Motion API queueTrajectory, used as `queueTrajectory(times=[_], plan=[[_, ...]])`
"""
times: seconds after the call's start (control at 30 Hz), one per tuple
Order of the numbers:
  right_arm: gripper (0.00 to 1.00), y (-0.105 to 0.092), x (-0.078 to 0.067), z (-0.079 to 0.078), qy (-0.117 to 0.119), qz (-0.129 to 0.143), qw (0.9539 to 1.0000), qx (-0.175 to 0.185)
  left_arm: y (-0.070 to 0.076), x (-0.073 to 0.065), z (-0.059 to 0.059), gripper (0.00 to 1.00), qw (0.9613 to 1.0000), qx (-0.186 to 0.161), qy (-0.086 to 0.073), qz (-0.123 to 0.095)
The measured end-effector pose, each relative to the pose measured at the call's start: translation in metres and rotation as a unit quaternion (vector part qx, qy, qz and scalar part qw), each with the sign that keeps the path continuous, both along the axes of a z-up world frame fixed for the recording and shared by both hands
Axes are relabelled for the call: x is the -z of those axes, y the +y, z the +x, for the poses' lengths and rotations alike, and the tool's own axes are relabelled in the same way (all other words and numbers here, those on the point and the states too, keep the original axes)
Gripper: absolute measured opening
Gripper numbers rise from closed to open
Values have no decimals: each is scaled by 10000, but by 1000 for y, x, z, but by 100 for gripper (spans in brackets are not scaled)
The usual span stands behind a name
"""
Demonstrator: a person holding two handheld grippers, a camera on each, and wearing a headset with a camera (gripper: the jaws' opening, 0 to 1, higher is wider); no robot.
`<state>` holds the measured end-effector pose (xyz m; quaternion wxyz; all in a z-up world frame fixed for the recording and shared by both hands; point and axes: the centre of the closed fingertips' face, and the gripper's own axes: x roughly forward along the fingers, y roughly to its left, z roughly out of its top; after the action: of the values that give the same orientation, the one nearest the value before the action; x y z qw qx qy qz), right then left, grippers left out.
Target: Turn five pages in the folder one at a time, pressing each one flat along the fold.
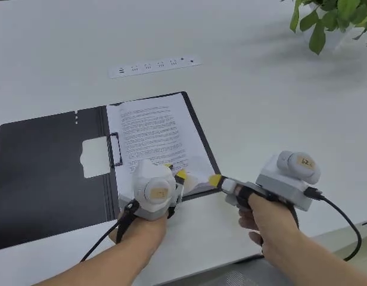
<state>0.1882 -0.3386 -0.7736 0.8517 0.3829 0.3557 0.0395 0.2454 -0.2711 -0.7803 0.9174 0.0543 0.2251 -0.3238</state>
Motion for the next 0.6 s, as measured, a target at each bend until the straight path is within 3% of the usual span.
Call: queueTrajectory(times=[0.13,0.33,0.6], plan=[[9,0,-5,3,-154,-132,9998,-50,0,0,0,13,10000,5,-9,11],[7,8,-4,5,-172,-209,9994,-224,0,-1,-1,13,10000,8,11,5],[0,7,0,7,-81,-189,9996,-175,-1,-1,-1,13,10000,9,26,5]])
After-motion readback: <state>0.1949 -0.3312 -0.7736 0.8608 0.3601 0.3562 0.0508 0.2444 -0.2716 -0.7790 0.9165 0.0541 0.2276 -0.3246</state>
